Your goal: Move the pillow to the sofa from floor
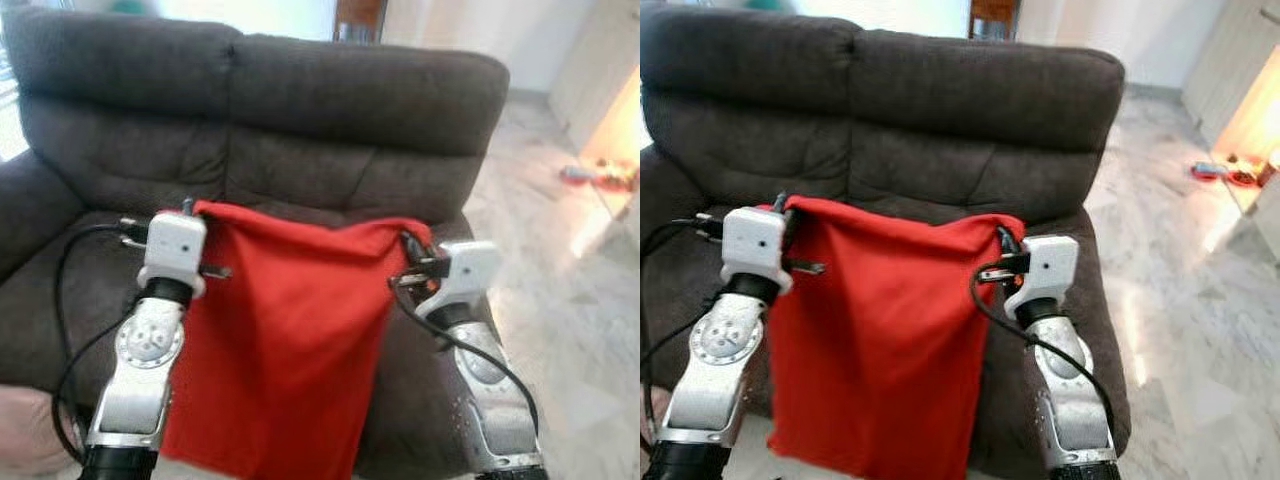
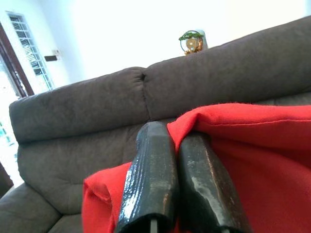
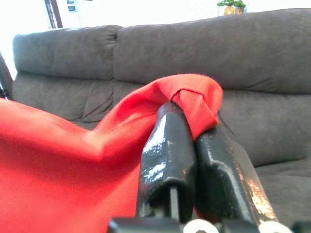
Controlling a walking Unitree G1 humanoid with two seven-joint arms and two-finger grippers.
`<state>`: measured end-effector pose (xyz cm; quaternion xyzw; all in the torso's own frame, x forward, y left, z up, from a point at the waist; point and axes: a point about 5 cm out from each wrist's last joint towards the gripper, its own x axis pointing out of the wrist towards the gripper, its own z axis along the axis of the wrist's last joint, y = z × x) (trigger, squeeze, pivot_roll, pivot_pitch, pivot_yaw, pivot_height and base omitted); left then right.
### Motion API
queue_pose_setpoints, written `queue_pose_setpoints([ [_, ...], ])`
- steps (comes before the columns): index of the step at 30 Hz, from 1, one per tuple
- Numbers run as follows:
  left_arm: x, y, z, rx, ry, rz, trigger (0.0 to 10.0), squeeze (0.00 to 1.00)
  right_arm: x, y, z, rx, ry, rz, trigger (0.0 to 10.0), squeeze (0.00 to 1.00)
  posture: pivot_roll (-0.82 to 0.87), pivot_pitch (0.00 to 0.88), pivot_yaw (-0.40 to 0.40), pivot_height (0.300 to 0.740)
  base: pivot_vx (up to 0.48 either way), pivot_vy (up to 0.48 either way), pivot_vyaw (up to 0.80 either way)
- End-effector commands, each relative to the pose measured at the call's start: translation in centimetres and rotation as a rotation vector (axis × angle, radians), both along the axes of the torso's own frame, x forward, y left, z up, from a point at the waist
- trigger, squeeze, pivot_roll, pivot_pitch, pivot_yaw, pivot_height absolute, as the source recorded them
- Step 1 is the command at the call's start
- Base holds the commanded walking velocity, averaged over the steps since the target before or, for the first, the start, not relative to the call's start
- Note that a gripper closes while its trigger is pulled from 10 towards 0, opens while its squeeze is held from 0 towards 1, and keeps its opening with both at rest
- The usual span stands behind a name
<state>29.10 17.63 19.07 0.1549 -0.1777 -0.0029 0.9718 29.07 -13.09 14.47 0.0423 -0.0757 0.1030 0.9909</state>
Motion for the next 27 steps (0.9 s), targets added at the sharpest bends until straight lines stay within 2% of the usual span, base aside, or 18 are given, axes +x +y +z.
queue_pose_setpoints([
  [1, -0.1, -1.2, 2.1, -0.005, -0.097, -0.042, 10.0, 0.0, 0.0, -1.1, 1.4, 0.006, -0.064, -0.038, 10.0, 0.0, 0.17, 0.0, -0.033, 0.74, 0.3, 0.0, 0.0],
  [6, -0.1, -1.2, 2.1, -0.005, -0.095, -0.042, 10.0, 0.0, 0.0, -1.1, 1.4, 0.006, -0.063, -0.039, 10.0, 0.0, 0.17, 0.0, -0.033, 0.74, 0.3, 0.0, 0.0],
  [9, 0.0, -1.3, 3.1, -0.011, -0.122, -0.047, 10.0, 0.0, 0.1, -0.9, 2.2, 0.032, -0.083, -0.034, 10.0, 0.0, 0.17, 0.0, -0.036, 0.74, 0.321, 0.0, 0.0],
  [10, 0.1, -1.1, 5.3, -0.016, -0.2, -0.032, 10.0, 0.0, 0.1, -0.3, 4.2, 0.027, -0.148, 0.0, 10.0, 0.0, 0.18, 0.0, -0.059, 0.74, 0.326, 0.0, 0.0],
  [11, 0.1, -1.1, 6.0, -0.018, -0.224, -0.028, 10.0, 0.0, 0.0, -0.1, 5.0, 0.023, -0.172, 0.013, 10.0, 0.0, 0.18, 0.0, -0.06, 0.74, 0.326, 0.0, 0.0],
  [14, -0.1, -1.2, 6.7, -0.018, -0.251, -0.024, 10.0, 0.0, 0.0, 0.7, 7.0, 0.012, -0.239, 0.058, 10.0, 0.0, 0.18, 0.0, -0.068, 0.74, 0.326, 0.0, 0.0],
  [20, -0.1, -1.0, 8.2, -0.018, -0.301, -0.012, 10.0, 0.0, -0.1, 1.4, 9.5, 0.032, -0.32, 0.102, 10.0, 0.0, 0.18, 0.0, -0.077, 0.74, 0.324, 0.0, 0.0],
  [24, -0.2, -1.0, 8.8, -0.02, -0.316, -0.013, 10.0, 0.0, -0.1, 1.7, 10.0, 0.036, -0.326, 0.129, 10.0, 0.0, 0.18, 0.0, -0.082, 0.74, 0.326, 0.0, 0.0],
  [27, -0.4, -1.2, 7.9, -0.022, -0.289, -0.013, 10.0, 0.0, -0.2, 2.3, 8.8, 0.008, -0.269, 0.179, 10.0, 0.0, 0.18, 0.0, -0.088, 0.74, 0.312, 0.0, 0.0],
])
